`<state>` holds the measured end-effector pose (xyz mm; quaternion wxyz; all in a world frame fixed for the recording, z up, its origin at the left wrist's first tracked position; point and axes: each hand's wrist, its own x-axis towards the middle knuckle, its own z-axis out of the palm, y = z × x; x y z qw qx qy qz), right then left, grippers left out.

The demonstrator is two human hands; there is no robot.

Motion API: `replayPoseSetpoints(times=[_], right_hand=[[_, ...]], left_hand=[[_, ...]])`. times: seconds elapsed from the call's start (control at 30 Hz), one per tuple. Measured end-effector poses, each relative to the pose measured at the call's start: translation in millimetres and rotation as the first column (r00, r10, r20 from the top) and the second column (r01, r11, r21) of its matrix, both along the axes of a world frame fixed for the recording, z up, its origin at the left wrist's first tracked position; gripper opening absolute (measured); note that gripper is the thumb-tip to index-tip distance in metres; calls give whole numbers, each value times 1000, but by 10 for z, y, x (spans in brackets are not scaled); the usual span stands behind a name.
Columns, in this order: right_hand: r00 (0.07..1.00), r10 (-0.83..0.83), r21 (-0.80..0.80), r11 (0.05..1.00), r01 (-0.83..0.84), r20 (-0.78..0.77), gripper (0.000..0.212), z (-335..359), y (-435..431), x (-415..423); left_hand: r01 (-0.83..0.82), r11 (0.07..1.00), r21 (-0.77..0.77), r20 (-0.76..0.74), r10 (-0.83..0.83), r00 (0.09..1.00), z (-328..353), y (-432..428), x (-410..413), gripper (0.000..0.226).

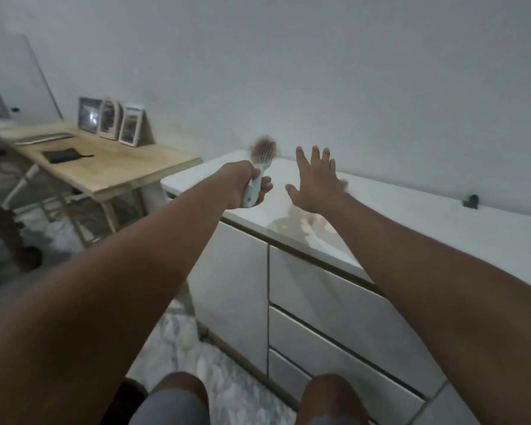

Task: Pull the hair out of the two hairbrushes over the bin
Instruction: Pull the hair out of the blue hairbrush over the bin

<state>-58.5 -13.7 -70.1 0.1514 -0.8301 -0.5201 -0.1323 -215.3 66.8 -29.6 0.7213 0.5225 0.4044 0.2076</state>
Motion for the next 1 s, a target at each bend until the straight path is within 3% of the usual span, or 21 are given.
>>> replayPoseSetpoints(times=[0.33, 0.77, 1.0], right_hand=[[926, 376, -12, 926, -377, -31, 87, -388, 850, -1610], [852, 451, -237, 826, -511, -267, 88, -1861, 1147, -3610], [839, 472, -371, 753, -544, -271, 84, -2489, 1102, -4280]], left_hand=[[-345, 938, -33, 36, 346, 938, -584, 261, -1857, 28], [-497, 820, -285, -96, 491, 866, -2129, 365, -3936, 29], [-559, 754, -346, -184, 530, 828, -2792, 181, -4549, 30]])
